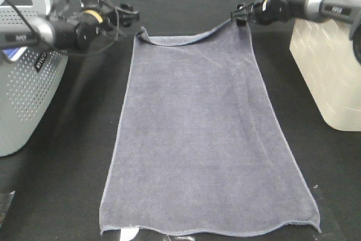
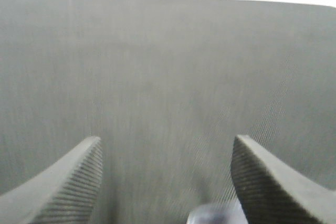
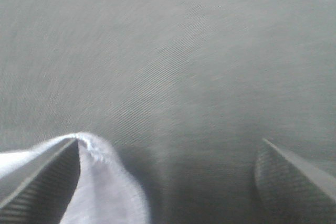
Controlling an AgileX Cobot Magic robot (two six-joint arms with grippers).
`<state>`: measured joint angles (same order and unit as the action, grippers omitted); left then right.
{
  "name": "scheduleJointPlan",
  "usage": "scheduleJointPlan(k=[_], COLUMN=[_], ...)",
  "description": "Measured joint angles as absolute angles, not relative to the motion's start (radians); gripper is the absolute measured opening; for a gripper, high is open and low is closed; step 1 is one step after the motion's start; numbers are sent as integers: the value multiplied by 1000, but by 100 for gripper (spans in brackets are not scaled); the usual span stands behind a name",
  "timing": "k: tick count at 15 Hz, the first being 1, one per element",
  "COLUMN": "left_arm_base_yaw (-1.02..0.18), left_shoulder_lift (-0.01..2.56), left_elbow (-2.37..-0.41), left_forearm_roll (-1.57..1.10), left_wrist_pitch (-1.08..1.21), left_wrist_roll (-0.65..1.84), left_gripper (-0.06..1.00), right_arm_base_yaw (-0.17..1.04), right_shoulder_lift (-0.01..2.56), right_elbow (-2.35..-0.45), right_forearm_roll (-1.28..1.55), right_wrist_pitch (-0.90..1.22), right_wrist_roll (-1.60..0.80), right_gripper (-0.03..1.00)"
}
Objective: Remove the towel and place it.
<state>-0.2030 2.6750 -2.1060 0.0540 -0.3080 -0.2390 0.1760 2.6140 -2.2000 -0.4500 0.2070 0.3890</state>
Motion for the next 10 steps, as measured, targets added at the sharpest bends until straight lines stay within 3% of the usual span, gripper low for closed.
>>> scheduleJointPlan(k=[10], left_arm_base_yaw=[-203], left_shoulder_lift=[2482], left_elbow=[-2108], left_forearm_roll=[52], left_wrist_pitch=[70], left_wrist_roll=[-240], left_gripper=[67], right_arm_base_yaw=[176], right_shoulder_lift=[2502], right_elbow=[-2200], right_forearm_roll=[-144], right_wrist_pitch=[503], right_wrist_roll=[266], right_gripper=[87])
